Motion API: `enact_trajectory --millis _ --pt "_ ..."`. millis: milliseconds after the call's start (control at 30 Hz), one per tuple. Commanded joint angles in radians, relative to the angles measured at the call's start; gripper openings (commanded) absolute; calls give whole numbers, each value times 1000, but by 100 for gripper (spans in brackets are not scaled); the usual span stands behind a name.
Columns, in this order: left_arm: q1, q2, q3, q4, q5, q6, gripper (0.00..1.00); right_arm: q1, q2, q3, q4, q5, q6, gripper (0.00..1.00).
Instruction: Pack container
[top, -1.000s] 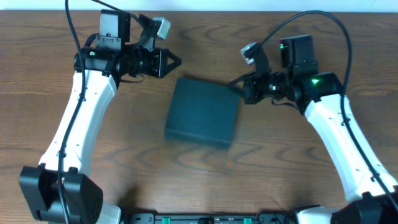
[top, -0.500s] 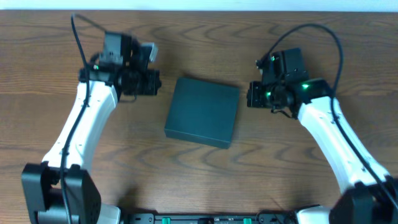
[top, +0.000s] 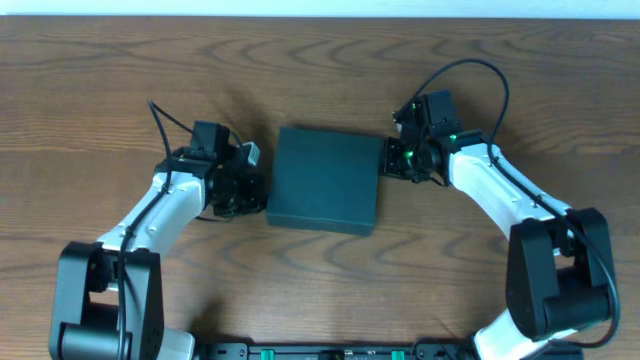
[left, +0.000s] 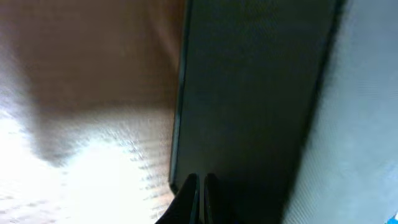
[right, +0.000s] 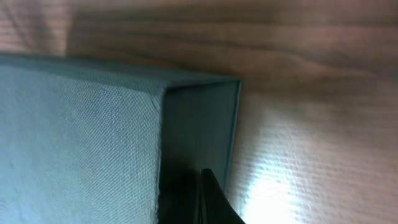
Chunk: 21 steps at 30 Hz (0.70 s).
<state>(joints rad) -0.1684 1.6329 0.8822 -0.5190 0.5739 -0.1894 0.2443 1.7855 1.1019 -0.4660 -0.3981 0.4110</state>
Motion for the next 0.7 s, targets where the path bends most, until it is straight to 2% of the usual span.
enact_trajectory --millis 0,200,333,467,667 --pt "-32 -4 -12 0 35 -21 6 11 8 1 26 -55 11 2" --pt "-52 -5 -11 11 -8 -39 6 9 7 2 26 -35 11 2" --pt "6 -44 -6 -1 -56 -47 6 -21 -45 37 -98 82 10 2" --pt "82 -148 -3 -12 -93 -46 6 -39 -171 56 -204 114 -56 1" --pt "130 -449 -2 -109 -234 -26 6 -33 -486 56 -402 272 -71 2"
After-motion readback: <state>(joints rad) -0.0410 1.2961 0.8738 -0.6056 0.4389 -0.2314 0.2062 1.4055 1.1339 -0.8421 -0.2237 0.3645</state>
